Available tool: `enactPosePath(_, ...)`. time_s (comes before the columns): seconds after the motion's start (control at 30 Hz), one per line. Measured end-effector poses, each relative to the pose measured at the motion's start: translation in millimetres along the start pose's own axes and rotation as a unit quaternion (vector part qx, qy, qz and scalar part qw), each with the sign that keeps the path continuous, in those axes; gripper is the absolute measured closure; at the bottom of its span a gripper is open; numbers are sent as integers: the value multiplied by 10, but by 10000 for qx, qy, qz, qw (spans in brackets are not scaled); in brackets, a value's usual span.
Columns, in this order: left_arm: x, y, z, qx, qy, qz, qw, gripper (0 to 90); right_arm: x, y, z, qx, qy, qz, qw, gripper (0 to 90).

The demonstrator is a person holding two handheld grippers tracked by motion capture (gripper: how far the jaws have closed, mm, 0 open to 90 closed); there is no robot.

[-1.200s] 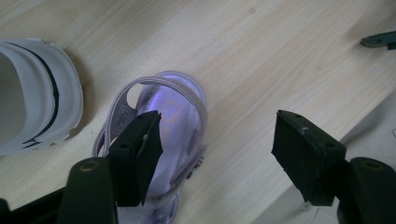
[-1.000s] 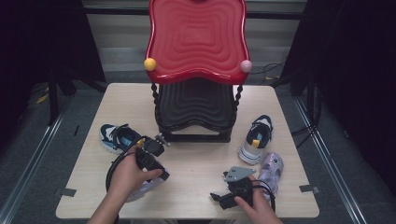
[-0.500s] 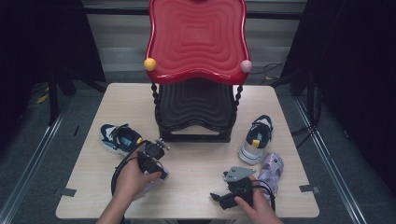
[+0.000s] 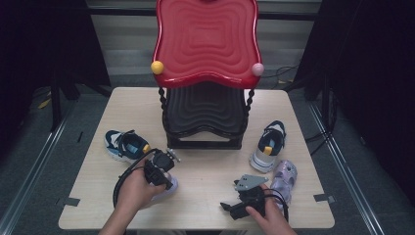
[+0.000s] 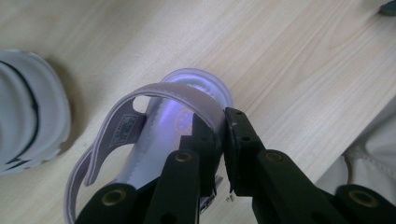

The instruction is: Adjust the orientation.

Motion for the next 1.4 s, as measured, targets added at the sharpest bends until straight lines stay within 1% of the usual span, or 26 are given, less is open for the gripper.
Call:
enactPosePath(0.03, 0, 0, 0, 0, 0, 0, 10000, 832, 0, 0, 0, 0, 0, 0, 10000, 100)
enactPosePath(0.1, -26, -5, -75, 45, -112, 22, 9999, 832, 0, 0, 0, 0, 0, -1, 10000, 100)
enactPosePath(0.2, -66, -52, -151, 62, -147, 125, 9998, 833, 0, 0, 0, 0, 0, -1, 10000, 100)
enactPosePath(0.27, -144, -103, -200, 84, -299, 241, 9992, 836, 0, 0, 0, 1, 0, 0, 10000, 100)
enactPosePath(0.3, -166, -124, -211, 107, -310, 288, 9990, 838, -2, 1, 0, 1, -6, 12, 10000, 100)
enactPosePath(0.33, -210, -159, -217, 114, -343, 408, 9985, 838, -1, 1, 0, 1, -6, 12, 10000, 100)
enactPosePath(0.4, -273, -233, -194, 159, -355, 533, 9978, 838, -4, -2, 1, 6, -18, -7, 10000, 99)
enactPosePath(0.43, -300, -269, -170, 170, -351, 560, 9977, 838, -4, -2, 1, 6, -18, -5, 10000, 100)
enactPosePath(0.53, -351, -363, -60, 317, -322, 689, 9966, 836, -3, -3, 1, 8, -12, -7, 10000, 100)
enactPosePath(0.63, -369, -406, 43, 291, -285, 793, 9960, 837, -4, -2, 1, 6, -17, -5, 10000, 100)
enactPosePath(0.7, -381, -414, 105, 322, -323, 747, 9962, 836, -4, -2, 1, 6, -17, -6, 10000, 100)
enactPosePath(0.77, -386, -423, 172, 390, -382, 634, 9965, 819, 0, 0, 0, 1, 0, -1, 10000, 100)
enactPosePath(0.8, -386, -423, 172, 390, -382, 634, 9965, 816, 0, 0, 0, 1, 0, -1, 10000, 100)
enactPosePath(0.87, -381, -443, 210, 525, -400, 605, 9960, 816, 0, 0, 0, 1, 0, 0, 10000, 100)
enactPosePath(0.97, -377, -467, 215, 607, -434, 575, 9956, 788, 0, 0, 0, 0, 1, 0, 10000, 100)
enactPosePath(1.03, -364, -452, 213, 474, -409, 632, 9960, 785, 0, 0, 0, 1, 1, 0, 10000, 100)
enactPosePath(1.13, -348, -448, 182, 475, -434, 556, 9964, 771, 0, 0, 0, 1, 0, -1, 10000, 100)
enactPosePath(1.17, -345, -436, 164, 446, -459, 531, 9965, 748, 0, 0, 0, 1, 1, 0, 10000, 100)
enactPosePath(1.23, -331, -417, 109, 431, -492, 508, 9966, 731, 1, 0, -1, 4, 8, -1, 10000, 100)
enactPosePath(1.27, -326, -412, 83, 415, -520, 462, 9967, 721, 1, 0, -1, 4, 8, -1, 10000, 100)
enactPosePath(1.37, -297, -364, -48, 305, -672, 379, 9965, 685, 1, -1, -1, 6, 6, -3, 10000, 100)
enactPosePath(1.4, -286, -344, -91, 249, -737, 299, 9965, 675, -2, -4, 0, 10, -5, -20, 10000, 100)
Point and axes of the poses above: each handheld gripper's, and its own axes: z roughly forward along the jaws, x roughly out of its underside, y roughly to its left, the point moved 9 cm from there along z, roughly forward along the jaws, and after that the axes turned 7 degrees about z, right-handed, at the moved point
